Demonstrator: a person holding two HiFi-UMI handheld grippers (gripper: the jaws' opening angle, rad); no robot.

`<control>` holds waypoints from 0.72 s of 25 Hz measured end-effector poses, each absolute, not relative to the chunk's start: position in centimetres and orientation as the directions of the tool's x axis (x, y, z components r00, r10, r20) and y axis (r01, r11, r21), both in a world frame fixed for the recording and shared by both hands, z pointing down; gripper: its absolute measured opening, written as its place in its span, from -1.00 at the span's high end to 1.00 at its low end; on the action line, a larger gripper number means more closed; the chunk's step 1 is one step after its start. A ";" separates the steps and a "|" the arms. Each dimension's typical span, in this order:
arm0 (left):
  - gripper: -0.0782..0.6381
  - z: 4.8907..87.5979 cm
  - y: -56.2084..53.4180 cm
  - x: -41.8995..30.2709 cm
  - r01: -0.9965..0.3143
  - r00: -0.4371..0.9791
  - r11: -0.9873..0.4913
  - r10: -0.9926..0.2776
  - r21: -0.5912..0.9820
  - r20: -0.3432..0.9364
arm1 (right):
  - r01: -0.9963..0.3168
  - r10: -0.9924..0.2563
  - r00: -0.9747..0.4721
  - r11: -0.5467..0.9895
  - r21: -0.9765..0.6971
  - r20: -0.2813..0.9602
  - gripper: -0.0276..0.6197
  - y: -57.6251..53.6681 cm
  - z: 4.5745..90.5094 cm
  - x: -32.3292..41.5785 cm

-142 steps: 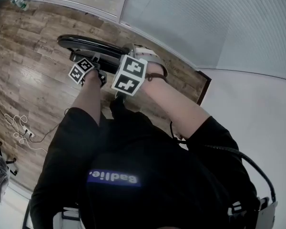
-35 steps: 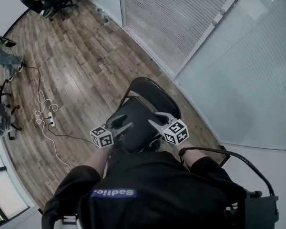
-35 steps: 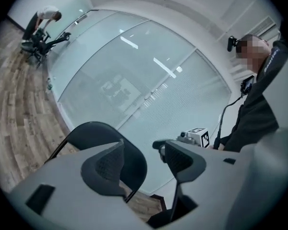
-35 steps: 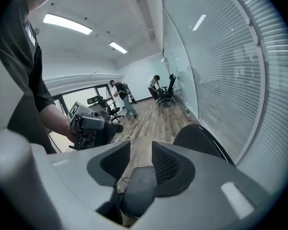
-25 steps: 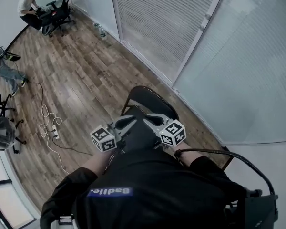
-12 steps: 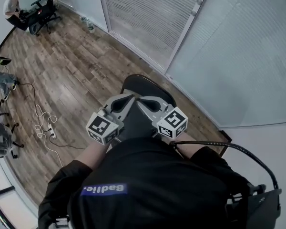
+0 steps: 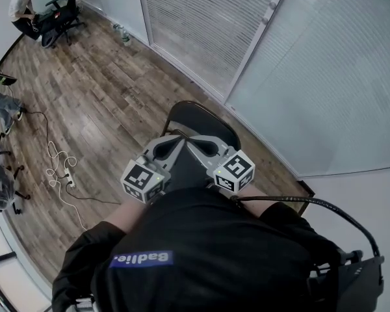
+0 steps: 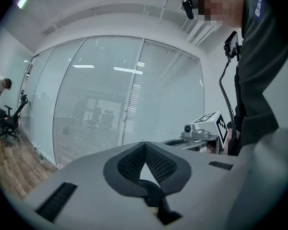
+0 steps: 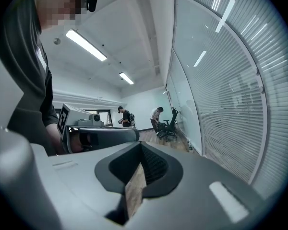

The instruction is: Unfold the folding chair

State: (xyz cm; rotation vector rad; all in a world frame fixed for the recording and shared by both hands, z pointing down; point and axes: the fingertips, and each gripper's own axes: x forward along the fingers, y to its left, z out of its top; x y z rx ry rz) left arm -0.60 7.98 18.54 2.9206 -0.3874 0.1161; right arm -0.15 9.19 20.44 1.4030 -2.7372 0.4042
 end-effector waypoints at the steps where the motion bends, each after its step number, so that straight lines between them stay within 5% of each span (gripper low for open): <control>1: 0.77 18.5 8.0 -0.7 -0.270 0.961 -0.946 -0.254 0.180 0.109 | -0.802 -0.792 -0.591 0.558 -0.212 0.152 0.91 9.3 20.5 -0.2; 18: 0.77 19.4 9.4 -0.6 -0.258 0.963 -0.950 -0.240 0.173 0.119 | -0.810 -0.800 -0.578 0.541 -0.227 0.157 0.91 10.0 21.1 0.3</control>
